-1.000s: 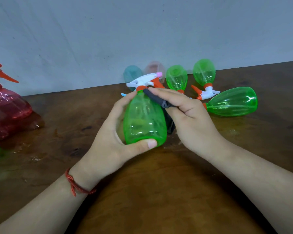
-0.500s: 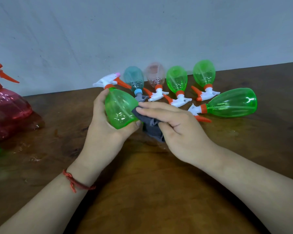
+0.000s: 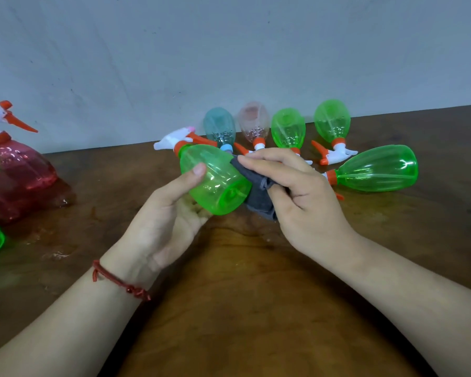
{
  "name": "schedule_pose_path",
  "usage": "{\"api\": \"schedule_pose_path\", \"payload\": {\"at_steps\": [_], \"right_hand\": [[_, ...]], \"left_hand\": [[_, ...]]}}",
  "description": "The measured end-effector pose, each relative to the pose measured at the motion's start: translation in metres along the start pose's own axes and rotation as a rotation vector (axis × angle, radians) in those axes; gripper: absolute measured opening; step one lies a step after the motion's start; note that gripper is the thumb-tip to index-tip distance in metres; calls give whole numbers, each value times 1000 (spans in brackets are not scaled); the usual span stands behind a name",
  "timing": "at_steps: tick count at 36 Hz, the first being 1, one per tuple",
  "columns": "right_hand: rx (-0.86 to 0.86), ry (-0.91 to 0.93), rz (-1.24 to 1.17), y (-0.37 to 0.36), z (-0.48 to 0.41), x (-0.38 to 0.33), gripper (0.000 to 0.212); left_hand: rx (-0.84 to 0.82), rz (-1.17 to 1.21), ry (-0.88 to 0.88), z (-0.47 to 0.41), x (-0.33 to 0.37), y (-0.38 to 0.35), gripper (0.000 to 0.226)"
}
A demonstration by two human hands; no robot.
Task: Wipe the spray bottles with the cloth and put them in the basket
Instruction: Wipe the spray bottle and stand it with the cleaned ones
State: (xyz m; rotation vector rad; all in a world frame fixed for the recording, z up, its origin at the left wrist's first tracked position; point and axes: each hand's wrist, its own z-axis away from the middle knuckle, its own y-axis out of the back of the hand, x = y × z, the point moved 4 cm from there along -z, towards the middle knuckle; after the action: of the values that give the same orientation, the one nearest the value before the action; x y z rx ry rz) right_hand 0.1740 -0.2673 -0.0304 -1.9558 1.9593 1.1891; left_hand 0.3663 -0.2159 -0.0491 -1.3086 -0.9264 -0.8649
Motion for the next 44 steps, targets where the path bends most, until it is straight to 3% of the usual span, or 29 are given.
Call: {"api": "schedule_pose_path", "payload": {"at_steps": [3, 9, 13, 16, 20, 29, 36, 44], "right_hand": [[11, 89, 78, 0, 3, -5, 56], [-170, 399, 214, -16, 10, -19, 38], [-62, 353, 191, -11, 5, -17, 37], [100, 197, 184, -2, 1, -10, 46], [122, 52, 82, -2, 2, -8, 49], [58, 306, 128, -10, 2, -22, 38], [246, 120, 129, 16, -7, -3, 42], [78, 281, 86, -9, 6, -16, 30]], "left_hand": [[34, 10, -31, 0, 1, -2, 53], [19, 146, 62, 1, -1, -4, 63], [21, 240, 46, 3, 1, -10, 61], [10, 281, 10, 6, 4, -17, 59], [34, 298, -44, 8, 6, -19, 58], [85, 260, 16, 7, -5, -23, 56], [32, 286, -13, 10, -6, -27, 55], [74, 270, -38, 5, -3, -20, 65]]}}
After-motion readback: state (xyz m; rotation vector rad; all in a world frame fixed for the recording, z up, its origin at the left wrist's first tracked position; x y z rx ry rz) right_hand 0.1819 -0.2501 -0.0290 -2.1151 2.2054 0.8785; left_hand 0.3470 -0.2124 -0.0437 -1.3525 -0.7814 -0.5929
